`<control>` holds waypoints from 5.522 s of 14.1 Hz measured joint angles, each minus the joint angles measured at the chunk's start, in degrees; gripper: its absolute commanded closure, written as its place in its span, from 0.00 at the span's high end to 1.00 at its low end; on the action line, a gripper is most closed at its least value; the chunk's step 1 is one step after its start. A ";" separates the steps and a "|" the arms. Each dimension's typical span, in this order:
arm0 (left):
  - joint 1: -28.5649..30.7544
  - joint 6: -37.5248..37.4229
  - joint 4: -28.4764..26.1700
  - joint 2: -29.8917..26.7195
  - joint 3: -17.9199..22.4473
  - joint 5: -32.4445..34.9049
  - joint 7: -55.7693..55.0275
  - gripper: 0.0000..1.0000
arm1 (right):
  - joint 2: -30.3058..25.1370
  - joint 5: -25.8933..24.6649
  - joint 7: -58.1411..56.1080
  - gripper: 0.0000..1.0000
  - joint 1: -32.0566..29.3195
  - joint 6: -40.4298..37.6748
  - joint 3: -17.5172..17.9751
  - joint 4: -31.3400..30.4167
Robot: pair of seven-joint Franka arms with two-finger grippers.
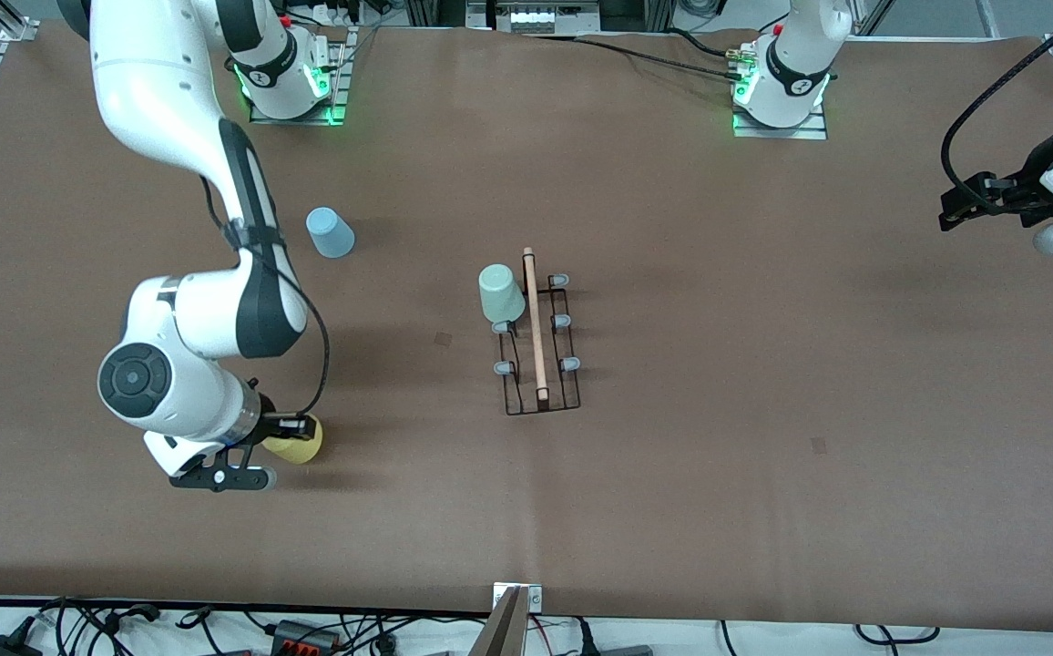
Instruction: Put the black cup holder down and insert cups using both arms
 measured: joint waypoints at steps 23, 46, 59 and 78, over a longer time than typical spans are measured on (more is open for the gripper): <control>0.01 0.00 0.00 0.09 0.00 0.00 0.00 1.00 | 0.70 0.13 18.25 0.31 21.21 5.96 1.73 2.19; 0.05 0.00 0.00 0.11 0.00 0.00 0.00 1.00 | -2.19 0.20 16.91 1.00 15.52 -4.39 1.81 2.56; -0.02 -0.39 0.00 0.11 0.00 0.00 0.00 1.00 | -11.71 -0.28 5.02 1.00 -2.51 -12.69 -1.26 0.35; -0.09 -1.44 0.01 0.07 0.00 0.00 0.15 1.00 | -41.25 -12.09 -8.47 1.00 -25.84 -4.76 14.07 -32.17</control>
